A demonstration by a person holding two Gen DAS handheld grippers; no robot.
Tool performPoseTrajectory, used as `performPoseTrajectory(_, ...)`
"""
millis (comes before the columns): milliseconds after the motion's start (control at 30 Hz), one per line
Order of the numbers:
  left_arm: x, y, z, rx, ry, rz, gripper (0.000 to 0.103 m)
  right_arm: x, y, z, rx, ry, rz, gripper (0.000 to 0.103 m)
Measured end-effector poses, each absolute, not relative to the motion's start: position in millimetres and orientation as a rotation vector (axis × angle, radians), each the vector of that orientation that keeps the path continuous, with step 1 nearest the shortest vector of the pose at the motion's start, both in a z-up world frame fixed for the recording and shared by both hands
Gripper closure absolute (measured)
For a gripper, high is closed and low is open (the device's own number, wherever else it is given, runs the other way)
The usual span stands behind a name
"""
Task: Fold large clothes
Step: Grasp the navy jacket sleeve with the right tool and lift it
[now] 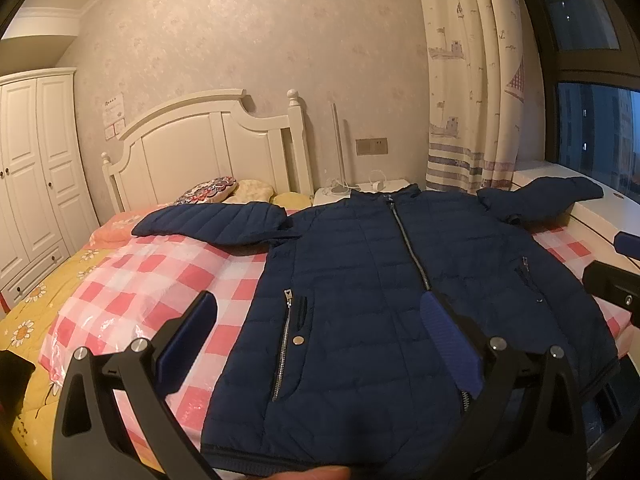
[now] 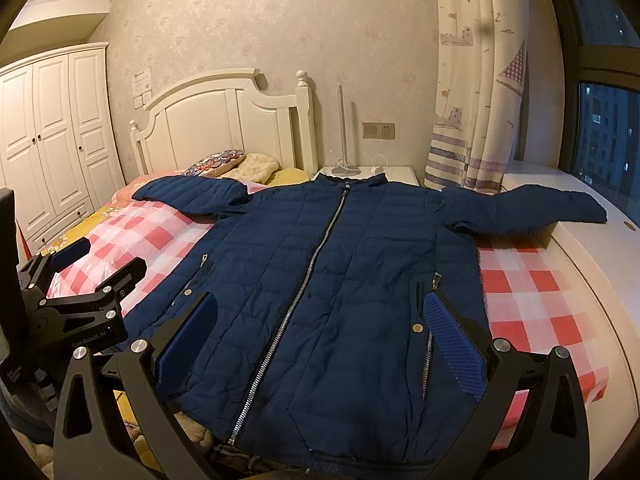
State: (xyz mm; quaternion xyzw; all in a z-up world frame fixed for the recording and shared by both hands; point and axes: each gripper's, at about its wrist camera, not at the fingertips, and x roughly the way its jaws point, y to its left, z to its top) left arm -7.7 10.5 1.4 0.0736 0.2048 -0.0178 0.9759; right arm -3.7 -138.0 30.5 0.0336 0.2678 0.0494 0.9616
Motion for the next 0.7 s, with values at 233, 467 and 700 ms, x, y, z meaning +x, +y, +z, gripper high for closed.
performPoseTrajectory(233, -2.8, 5.7, -8.6, 0.16, 0.453, -0.037, 0.002, 1.6, -139.3, 16.2, 0.084, 0.575, 0.094, 0.004)
performPoseTrajectory(467, 59.4, -3.0, -38.2, 0.178, 0.624, -0.102, 0.002, 35.5, -179.8, -7.8, 0.162, 0.65, -0.051, 0.004)
performPoseTrajectory(700, 186.1, -25.1, -72.3, 0.252, 0.819, -0.158, 0.002, 97.7, -280.5, -32.2, 0.356, 0.734, -0.186, 0.004)
